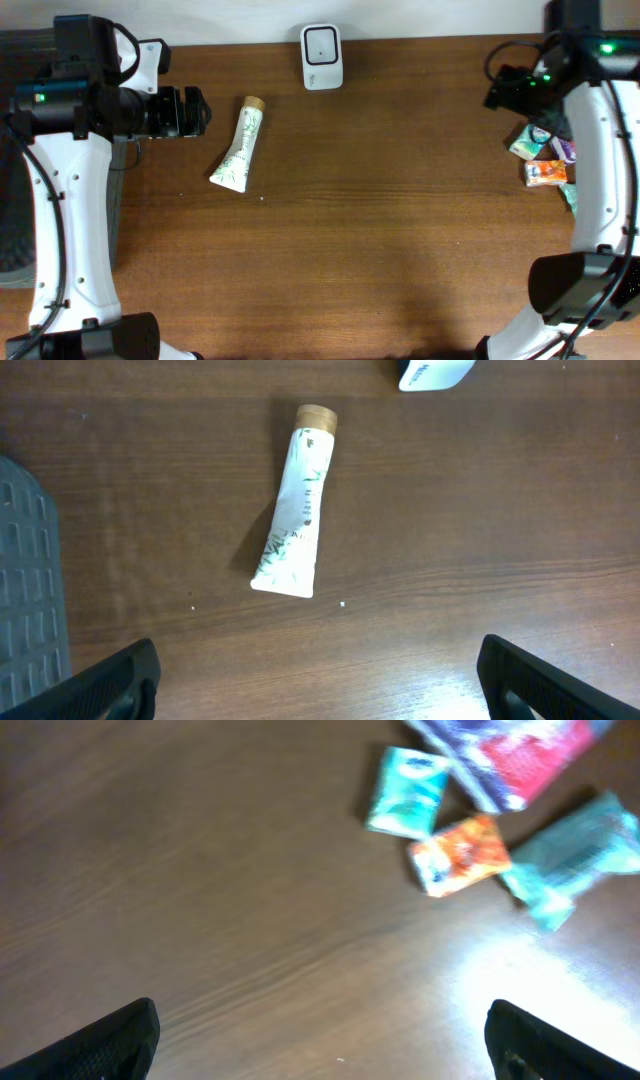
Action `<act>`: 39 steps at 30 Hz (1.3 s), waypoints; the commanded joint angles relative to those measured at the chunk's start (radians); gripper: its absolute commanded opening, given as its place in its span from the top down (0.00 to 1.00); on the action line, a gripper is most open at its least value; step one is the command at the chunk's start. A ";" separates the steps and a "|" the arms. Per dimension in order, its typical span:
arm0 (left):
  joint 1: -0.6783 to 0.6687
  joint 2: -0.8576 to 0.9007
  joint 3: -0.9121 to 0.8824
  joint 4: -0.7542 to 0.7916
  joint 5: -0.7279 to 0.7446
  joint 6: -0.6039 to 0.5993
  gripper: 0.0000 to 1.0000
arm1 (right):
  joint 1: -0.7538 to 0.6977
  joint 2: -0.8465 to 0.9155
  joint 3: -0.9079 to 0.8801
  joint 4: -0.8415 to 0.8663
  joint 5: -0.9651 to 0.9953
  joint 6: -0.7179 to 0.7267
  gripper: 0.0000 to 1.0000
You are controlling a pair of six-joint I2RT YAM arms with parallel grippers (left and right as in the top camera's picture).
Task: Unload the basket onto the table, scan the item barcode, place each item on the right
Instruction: 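Reach the left gripper to the white tube and grasp it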
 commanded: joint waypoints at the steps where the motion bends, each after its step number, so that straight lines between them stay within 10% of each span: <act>1: -0.001 0.001 0.003 -0.001 0.078 0.000 0.01 | -0.070 0.002 0.003 -0.011 -0.032 0.012 0.01; 5: -0.017 0.005 0.003 0.003 0.348 0.018 0.01 | -0.100 0.002 0.003 -0.011 -0.037 0.012 0.01; 12: -0.225 0.105 0.003 0.103 -0.123 0.018 0.01 | -0.100 0.002 0.003 -0.011 -0.037 0.012 0.01; 14: -0.256 0.139 0.003 0.141 -0.137 0.017 0.16 | -0.100 0.002 0.003 -0.011 -0.037 0.012 0.01; 24: -0.278 0.257 0.003 0.240 -0.231 0.047 0.16 | -0.100 0.002 0.003 -0.011 -0.037 0.012 0.01; 30: -0.278 0.372 0.003 0.312 -0.331 0.056 0.40 | -0.100 0.002 0.003 -0.011 -0.037 0.012 0.01; 39: -0.279 0.529 0.002 0.340 -0.318 0.031 0.38 | -0.100 0.002 0.003 -0.011 -0.037 0.012 0.01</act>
